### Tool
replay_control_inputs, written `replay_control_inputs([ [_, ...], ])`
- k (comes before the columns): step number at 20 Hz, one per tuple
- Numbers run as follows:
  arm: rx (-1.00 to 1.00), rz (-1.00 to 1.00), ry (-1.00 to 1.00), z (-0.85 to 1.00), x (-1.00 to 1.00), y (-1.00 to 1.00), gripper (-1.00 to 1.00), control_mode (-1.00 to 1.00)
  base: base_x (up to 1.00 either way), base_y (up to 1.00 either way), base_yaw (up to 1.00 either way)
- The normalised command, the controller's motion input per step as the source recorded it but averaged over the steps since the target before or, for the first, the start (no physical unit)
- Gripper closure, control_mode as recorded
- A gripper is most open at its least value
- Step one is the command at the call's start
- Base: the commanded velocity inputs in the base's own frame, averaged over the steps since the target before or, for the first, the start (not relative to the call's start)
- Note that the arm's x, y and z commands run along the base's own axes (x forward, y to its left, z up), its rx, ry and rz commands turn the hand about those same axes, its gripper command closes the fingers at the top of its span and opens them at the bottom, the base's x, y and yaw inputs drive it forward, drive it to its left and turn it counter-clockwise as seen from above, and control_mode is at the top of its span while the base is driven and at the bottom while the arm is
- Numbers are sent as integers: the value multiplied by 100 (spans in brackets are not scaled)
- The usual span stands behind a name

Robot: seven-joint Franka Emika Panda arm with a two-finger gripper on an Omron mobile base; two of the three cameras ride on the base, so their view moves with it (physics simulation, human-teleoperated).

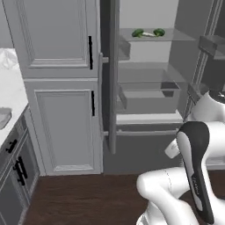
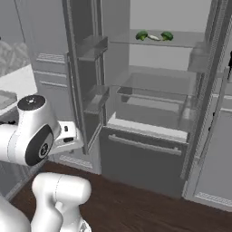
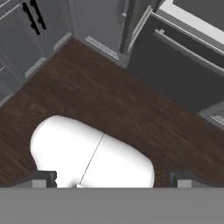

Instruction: Place one broccoli and one fish in each tupperware on the nearby counter, to pack two identical lunches.

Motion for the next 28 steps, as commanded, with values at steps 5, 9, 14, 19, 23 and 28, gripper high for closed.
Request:
replay_control_inputs([
  [5,0,0,0,0,0,0,-100,100,51,0,-79],
  [9,0,0,0,0,0,0,-100,100,99,35,-48],
  [14,0,0,0,0,0,0,-100,100,96,3,-10],
  [19,0,0,0,0,0,0,-100,100,59,-16,15],
  [23,0,0,0,0,0,0,-100,100,32,-29,24],
  [28,0,0,0,0,0,0,-100,100,-8,-34,24],
])
